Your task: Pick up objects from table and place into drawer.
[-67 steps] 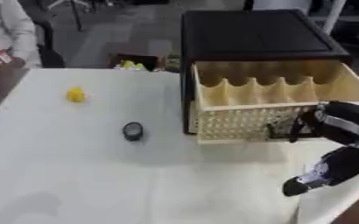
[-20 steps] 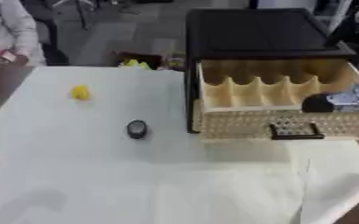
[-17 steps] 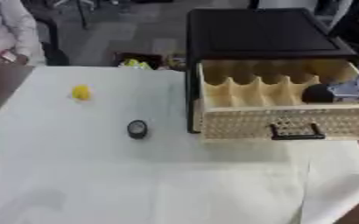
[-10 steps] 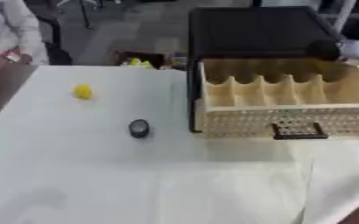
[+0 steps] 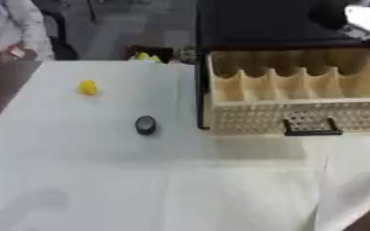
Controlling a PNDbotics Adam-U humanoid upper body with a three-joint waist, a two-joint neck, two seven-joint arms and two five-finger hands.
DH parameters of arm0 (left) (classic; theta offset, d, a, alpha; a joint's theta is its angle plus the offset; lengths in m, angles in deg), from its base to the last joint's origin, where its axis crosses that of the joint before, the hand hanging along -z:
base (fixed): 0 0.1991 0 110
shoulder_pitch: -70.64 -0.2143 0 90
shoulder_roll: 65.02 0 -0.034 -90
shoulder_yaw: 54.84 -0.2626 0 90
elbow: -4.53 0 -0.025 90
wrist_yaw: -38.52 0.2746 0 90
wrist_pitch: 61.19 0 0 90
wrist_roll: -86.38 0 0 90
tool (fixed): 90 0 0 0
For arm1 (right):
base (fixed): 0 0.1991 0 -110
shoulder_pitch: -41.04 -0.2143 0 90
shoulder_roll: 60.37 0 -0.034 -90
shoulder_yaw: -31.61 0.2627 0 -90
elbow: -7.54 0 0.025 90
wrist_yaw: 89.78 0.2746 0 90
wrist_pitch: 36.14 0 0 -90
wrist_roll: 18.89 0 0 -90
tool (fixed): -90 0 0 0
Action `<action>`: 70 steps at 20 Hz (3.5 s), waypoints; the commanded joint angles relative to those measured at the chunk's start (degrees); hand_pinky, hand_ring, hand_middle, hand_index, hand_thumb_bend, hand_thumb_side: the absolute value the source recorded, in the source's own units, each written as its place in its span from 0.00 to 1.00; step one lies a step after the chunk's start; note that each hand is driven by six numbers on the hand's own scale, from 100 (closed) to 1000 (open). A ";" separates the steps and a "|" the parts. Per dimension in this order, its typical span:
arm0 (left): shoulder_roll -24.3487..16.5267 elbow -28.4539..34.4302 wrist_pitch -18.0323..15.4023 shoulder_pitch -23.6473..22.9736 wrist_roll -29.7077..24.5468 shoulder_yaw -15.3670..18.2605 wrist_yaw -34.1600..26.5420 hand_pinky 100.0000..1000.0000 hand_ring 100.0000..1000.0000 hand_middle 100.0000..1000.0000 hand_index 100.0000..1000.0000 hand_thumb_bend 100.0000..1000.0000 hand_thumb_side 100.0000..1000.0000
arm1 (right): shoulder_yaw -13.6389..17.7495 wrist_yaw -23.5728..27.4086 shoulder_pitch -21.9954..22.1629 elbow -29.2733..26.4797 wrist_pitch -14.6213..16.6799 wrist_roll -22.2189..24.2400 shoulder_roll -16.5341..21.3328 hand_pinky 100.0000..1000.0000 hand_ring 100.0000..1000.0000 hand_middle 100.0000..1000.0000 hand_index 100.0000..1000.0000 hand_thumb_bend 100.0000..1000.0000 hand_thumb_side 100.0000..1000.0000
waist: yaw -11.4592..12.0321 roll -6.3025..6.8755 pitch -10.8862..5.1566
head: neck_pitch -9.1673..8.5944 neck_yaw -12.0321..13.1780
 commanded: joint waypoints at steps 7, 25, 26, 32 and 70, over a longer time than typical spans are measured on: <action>-7.15 1.02 -12.50 3.71 2.68 -0.13 -0.23 0.47 0.52 0.64 0.82 0.00 0.50 | -0.70 0.86 -3.96 -0.92 5.57 -4.56 -2.80 0.15 0.45 0.45 0.75 1.00 0.65 | 0.46 1.11 -0.14 | 1.04 0.09; -20.26 -1.52 -24.52 16.04 -0.71 -5.90 15.03 0.59 0.67 0.75 0.96 0.00 0.38 | -1.47 0.11 -6.44 -0.92 7.05 -5.42 -4.44 0.17 0.45 0.44 0.74 1.00 0.68 | -0.04 2.31 1.72 | -2.38 0.82; -20.56 -2.23 -24.52 17.20 -1.52 -6.47 15.67 0.59 0.67 0.75 0.96 0.00 0.37 | -1.49 0.13 -6.50 -0.92 7.06 -5.35 -4.50 0.17 0.45 0.44 0.74 1.00 0.68 | -0.11 2.35 1.77 | -2.48 0.87; -20.88 -6.54 -24.52 23.09 -5.12 -9.03 17.20 0.58 0.66 0.74 0.98 0.00 0.35 | -1.58 0.23 -6.86 -0.92 7.26 -5.01 -4.76 0.17 0.45 0.44 0.73 1.00 0.69 | -0.51 2.65 2.10 | -3.19 1.43; -9.18 -31.02 -24.52 38.08 -15.98 -17.49 34.30 0.62 0.75 0.86 1.00 0.00 0.75 | -1.17 3.28 -7.51 -0.92 8.60 -5.64 -7.19 0.17 0.45 0.44 0.71 0.94 0.78 | -2.33 2.91 2.64 | -5.37 3.08</action>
